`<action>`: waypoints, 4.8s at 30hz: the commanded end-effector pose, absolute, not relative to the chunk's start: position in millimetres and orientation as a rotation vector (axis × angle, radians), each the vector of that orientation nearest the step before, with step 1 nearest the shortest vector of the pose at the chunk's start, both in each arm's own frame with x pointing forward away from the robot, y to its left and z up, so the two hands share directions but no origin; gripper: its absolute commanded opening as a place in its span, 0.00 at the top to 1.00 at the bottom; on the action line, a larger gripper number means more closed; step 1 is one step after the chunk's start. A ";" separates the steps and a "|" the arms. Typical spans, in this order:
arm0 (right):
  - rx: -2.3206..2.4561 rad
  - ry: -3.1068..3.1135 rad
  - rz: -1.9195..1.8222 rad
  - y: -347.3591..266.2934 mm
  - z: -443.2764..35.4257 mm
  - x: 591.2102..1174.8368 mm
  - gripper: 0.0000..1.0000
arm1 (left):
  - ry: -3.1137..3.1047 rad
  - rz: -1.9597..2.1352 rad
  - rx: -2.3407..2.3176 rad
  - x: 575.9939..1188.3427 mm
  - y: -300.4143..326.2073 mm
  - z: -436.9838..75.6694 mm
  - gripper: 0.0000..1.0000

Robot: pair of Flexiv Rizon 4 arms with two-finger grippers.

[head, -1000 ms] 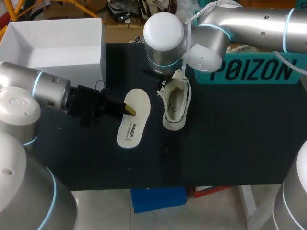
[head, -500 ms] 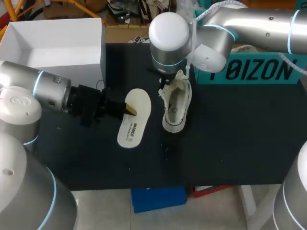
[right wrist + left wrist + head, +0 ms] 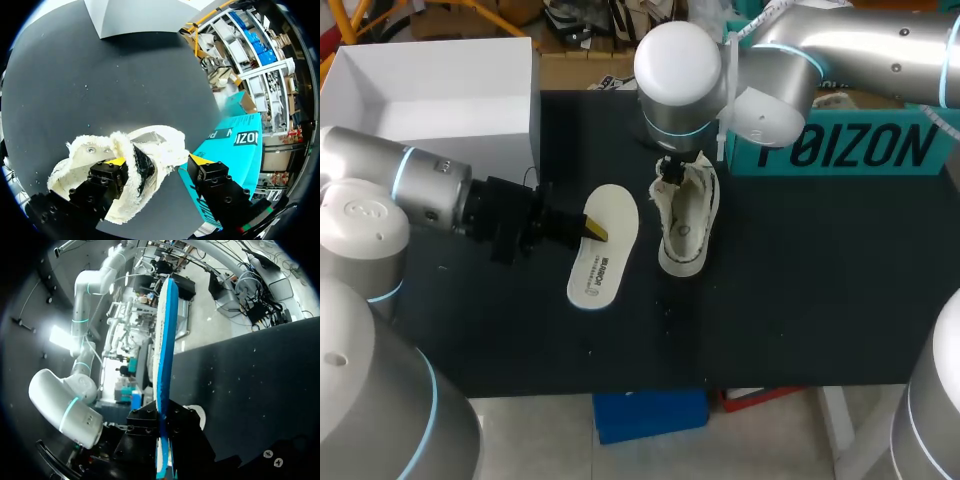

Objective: Take the shoe out of the shoebox, open the shoe tongue, remove and reinsert the insole, then place the shoe into the shoebox

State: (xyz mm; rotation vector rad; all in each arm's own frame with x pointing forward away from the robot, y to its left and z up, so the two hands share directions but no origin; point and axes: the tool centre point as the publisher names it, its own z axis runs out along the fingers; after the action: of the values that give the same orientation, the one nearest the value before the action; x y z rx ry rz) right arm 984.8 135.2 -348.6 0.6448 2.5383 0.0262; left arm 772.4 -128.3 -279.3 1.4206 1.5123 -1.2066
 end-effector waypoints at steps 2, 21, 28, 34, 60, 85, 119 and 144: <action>0.635 2.538 0.014 131.1 -343.6 982.4 0.98 | 1.512 -1.200 1.421 772.7 -128.4 -278.8 1.00; 0.429 2.610 -0.027 162.6 -348.1 1009.9 1.00 | 1.513 -1.207 1.417 773.3 -128.0 -281.9 1.00; 0.410 2.638 -0.014 168.6 -361.7 1016.6 1.00 | 1.520 -1.201 1.411 774.4 -125.0 -282.0 1.00; 0.405 2.673 -0.012 170.2 -373.7 1021.4 1.00 | 1.524 -1.201 1.407 775.4 -124.5 -283.0 1.00; 0.517 2.608 -0.020 148.4 -348.8 1007.6 0.00 | 1.504 -1.209 1.415 773.7 -131.0 -277.2 1.00; 0.649 2.477 -0.017 119.6 -287.4 966.1 0.00 | 1.452 -1.200 1.473 753.9 -137.5 -251.6 1.00; 1.193 2.194 0.245 105.7 -240.6 865.7 0.00 | 1.783 -1.190 1.654 741.8 -152.3 -270.9 1.00; 0.933 2.339 0.675 33.0 -247.3 816.8 0.00 | 1.755 -1.225 1.654 736.5 -149.8 -273.4 1.00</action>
State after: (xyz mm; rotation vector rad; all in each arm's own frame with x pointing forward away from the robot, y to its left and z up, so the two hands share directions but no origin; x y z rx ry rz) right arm 835.3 58.6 -241.6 0.9856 2.3434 0.5307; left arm 736.6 -149.6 -273.7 1.6522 1.7536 -1.2304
